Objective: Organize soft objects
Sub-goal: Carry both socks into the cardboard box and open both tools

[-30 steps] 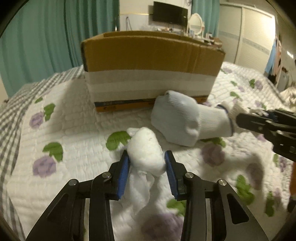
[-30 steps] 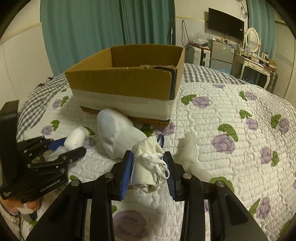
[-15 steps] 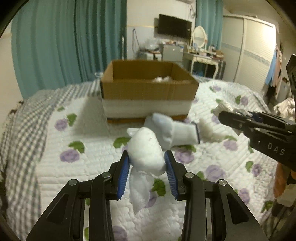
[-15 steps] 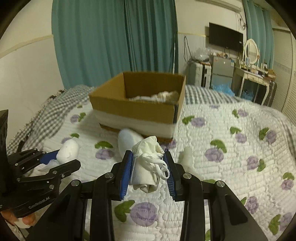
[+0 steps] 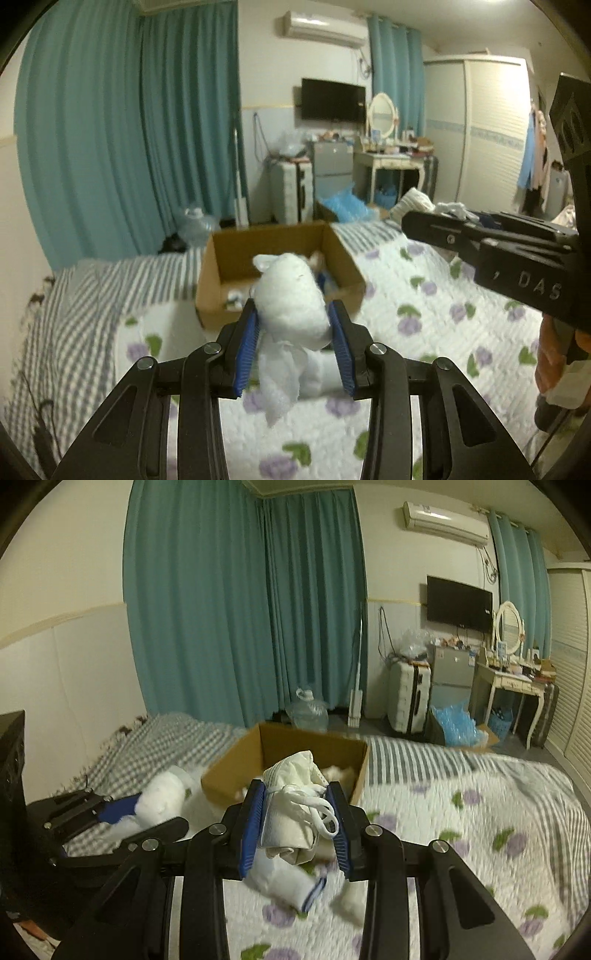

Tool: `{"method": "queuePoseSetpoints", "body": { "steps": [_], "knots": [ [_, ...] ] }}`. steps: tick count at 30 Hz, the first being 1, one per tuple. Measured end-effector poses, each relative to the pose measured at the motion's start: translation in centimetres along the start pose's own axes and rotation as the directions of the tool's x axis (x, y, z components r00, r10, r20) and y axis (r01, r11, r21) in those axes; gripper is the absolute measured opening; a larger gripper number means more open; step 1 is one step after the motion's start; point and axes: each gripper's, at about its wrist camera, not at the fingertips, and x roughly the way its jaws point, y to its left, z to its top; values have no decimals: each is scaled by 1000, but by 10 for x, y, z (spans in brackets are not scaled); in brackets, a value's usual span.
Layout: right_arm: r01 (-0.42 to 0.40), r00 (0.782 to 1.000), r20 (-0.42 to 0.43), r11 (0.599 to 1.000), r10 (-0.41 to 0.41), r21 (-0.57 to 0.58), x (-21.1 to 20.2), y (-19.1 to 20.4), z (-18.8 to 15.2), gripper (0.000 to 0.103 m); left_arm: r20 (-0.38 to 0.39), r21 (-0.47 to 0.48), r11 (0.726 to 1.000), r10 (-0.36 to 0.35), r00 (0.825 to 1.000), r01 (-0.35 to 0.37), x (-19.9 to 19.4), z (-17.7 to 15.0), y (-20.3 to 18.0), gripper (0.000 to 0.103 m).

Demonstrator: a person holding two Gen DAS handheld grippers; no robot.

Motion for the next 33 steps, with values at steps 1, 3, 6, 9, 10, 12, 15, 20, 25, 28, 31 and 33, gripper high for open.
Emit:
{"method": "queuePoseSetpoints", "body": {
  "steps": [1, 3, 6, 9, 10, 12, 15, 20, 25, 28, 31, 33],
  "knots": [
    [-9, 1000, 12, 1000, 9, 1, 1, -2, 8, 34, 4, 2, 1000, 3, 1000, -3, 3, 7, 2, 37],
    [-35, 999, 34, 999, 34, 5, 5, -6, 25, 34, 17, 1, 1000, 21, 1000, -21, 13, 21, 9, 37],
    [-39, 998, 54, 999, 40, -18, 19, -7, 47, 34, 21, 11, 999, 50, 999, -50, 26, 34, 16, 37],
    [-65, 997, 42, 998, 66, -21, 46, -10, 65, 34, 11, 11, 997, 74, 997, -74, 51, 47, 30, 37],
    [-84, 996, 29, 996, 85, -12, 59, -11, 69, 34, 5, 10, 997, 76, 997, -77, 57, 49, 30, 37],
    [-105, 994, 4, 994, 105, 0, 83, -15, 74, 34, -17, 6, 996, 87, 996, -87, 80, 53, 37, 37],
    [-118, 991, -55, 993, 119, 24, 127, -19, 74, 34, -34, 6, 997, 77, 996, -77, 111, 47, 43, 37],
    [-106, 980, -160, 993, 114, 57, 200, -31, 56, 34, -116, 22, 997, 73, 991, -71, 163, 29, 50, 37],
    [-84, 978, -187, 994, 96, 72, 236, -39, 46, 78, -124, 16, 997, 76, 989, -75, 181, 24, 53, 41],
    [-54, 983, -169, 994, 69, 92, 240, -47, 43, 90, -145, 29, 987, 159, 977, -156, 187, 23, 51, 83],
    [-45, 986, -151, 990, 65, 135, 229, -59, 40, 90, -120, 38, 977, 213, 970, -210, 175, 25, 46, 84],
    [-13, 989, -145, 990, 34, 141, 213, -69, 40, 90, -107, 28, 977, 214, 971, -212, 159, 31, 42, 84]
  ]
}}
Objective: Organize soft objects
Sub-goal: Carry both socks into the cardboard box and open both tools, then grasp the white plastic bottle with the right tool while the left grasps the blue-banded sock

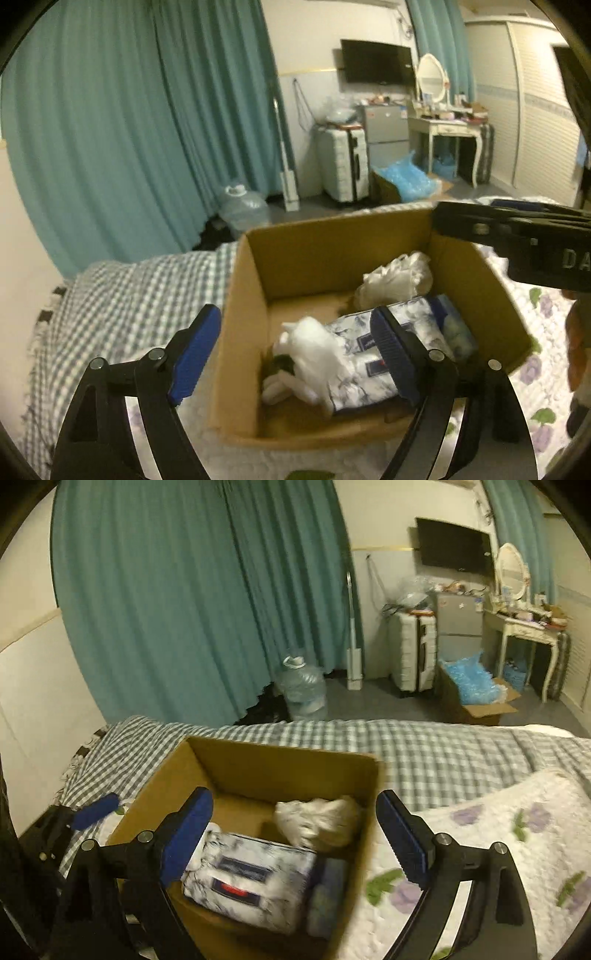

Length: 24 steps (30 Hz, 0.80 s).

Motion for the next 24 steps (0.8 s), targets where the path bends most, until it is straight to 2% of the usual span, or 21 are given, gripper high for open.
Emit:
{"method": "queuePoseSetpoints", "body": {
  "steps": [4, 6, 9, 10, 11, 13, 15, 17, 19, 24],
  "knots": [
    [62, 997, 51, 998, -61, -27, -53, -8, 4, 91, 74, -28, 1000, 5, 997, -3, -58, 14, 0, 84],
    [76, 993, 96, 996, -73, -36, -94, -11, 8, 95, 118, -34, 999, 15, 993, -11, -93, 20, 1, 84],
    [93, 985, 148, 994, -84, -54, -144, -11, 9, 99, 195, -44, 999, 33, 980, -25, -144, 27, -2, 84],
    [108, 982, 162, 992, -97, -64, -161, -10, 9, 101, 221, -47, 999, 38, 975, -28, -160, 28, -4, 86],
    [122, 979, 172, 989, -107, -79, -177, -9, 9, 101, 241, -56, 998, 52, 969, -40, -176, 29, -4, 91],
    [142, 974, 196, 984, -118, -112, -206, -4, 7, 101, 279, -92, 995, 69, 958, -45, -206, 27, -4, 92],
    [175, 967, 214, 974, -141, -146, -229, 0, 2, 101, 303, -128, 991, 80, 950, -43, -221, 22, -3, 92],
    [192, 960, 237, 968, -150, -163, -245, 0, -4, 101, 297, -149, 988, 89, 951, -46, -230, 16, -4, 92],
    [188, 959, 246, 967, -142, -171, -254, 3, -12, 101, 276, -161, 986, 96, 956, -52, -231, 9, -7, 92],
    [171, 971, 199, 966, -131, -197, -246, -8, -41, 101, 212, -190, 981, 17, 977, 24, -206, -20, -25, 92]
  ]
}}
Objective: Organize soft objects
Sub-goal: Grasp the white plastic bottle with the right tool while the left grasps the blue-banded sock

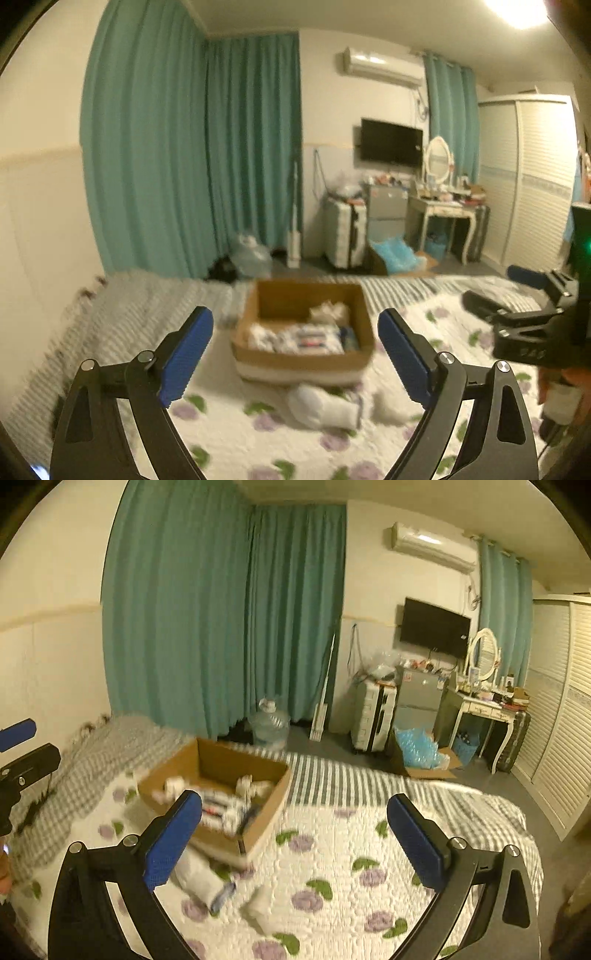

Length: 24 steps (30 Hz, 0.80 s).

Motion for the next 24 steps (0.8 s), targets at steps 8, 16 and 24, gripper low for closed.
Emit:
{"method": "queuePoseSetpoints", "body": {
  "steps": [8, 16, 24],
  "knots": [
    [-18, 988, -154, 1000, 18, 3, 65, 8, -87, 101, -184, 25, 1000, -4, 983, 8, 57, -70, -20, 92],
    [-81, 948, -308, 997, 76, -4, 129, 16, -159, 99, -293, 63, 997, 51, 955, -35, 93, -118, -27, 92],
    [-143, 892, -435, 990, 123, -13, 173, 25, -189, 76, -353, 70, 997, 44, 935, -21, 116, -137, -20, 92]
  ]
}}
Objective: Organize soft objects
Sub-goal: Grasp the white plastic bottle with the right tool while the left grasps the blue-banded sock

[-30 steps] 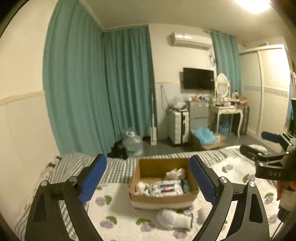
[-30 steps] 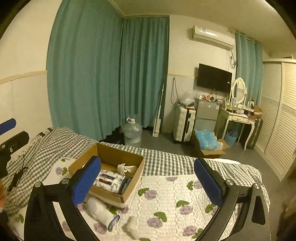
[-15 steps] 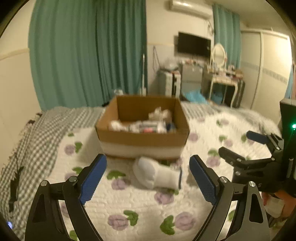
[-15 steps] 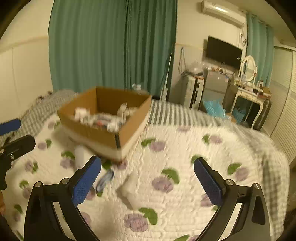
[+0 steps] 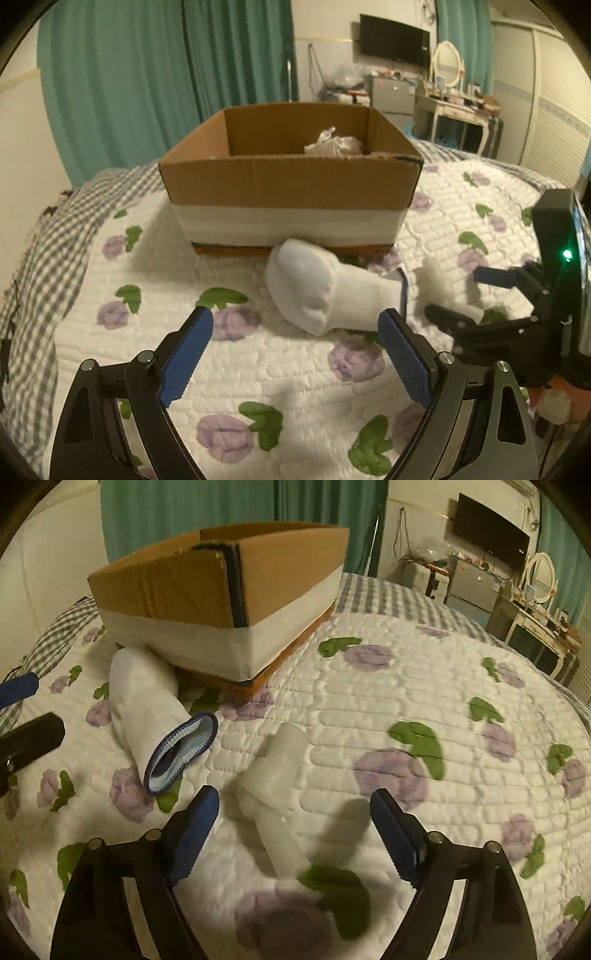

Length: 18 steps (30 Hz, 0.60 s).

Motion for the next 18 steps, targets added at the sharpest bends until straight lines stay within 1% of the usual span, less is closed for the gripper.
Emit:
{"method": "queuePoseSetpoints", "body": {
  "steps": [1, 2, 3, 4, 6, 8, 10, 12, 13, 14, 18],
  "knots": [
    [1, 1000, -3, 1000, -1, -4, 4, 1, 1, 68, -11, 3, 1000, 1, 1000, -1, 3, -1, 0, 92],
    [14, 1000, -5, 1000, -14, -11, 7, 4, 2, 66, -27, 7, 1000, 6, 1000, -6, 7, -3, 0, 92],
    [32, 999, -9, 999, -32, -16, 11, 5, 2, 60, -33, 5, 1000, 6, 999, -6, 9, -4, 1, 92],
    [32, 999, -10, 999, -32, -12, 13, 5, 3, 48, -41, -4, 1000, -3, 999, 3, 10, -6, 3, 92],
    [2, 1000, -4, 1000, -2, 0, 14, 7, 4, 31, -54, -14, 1000, -19, 998, 18, 12, -8, 5, 92],
    [-26, 1000, 3, 1000, 26, -10, 10, 11, 4, 31, -56, -15, 999, -34, 998, 33, 12, -10, 4, 92],
    [4, 1000, 20, 1000, -3, -31, 3, 15, 5, 31, -55, -8, 999, -48, 997, 47, 12, -10, 2, 92],
    [-9, 999, 53, 1000, 10, -14, -8, 12, 8, 31, -64, 1, 997, -82, 995, 82, 16, -10, -1, 92],
    [-12, 998, 68, 1000, 12, -5, -13, 10, 9, 31, -74, 8, 994, -111, 991, 112, 19, -11, -5, 92],
    [-6, 997, 83, 1000, 6, 9, -18, 7, 12, 31, -78, 13, 992, -121, 990, 122, 21, -11, -8, 92],
    [5, 993, 115, 998, -13, 64, -27, -11, 22, 31, -77, 26, 992, -121, 990, 124, 33, -3, -16, 92]
  ]
}}
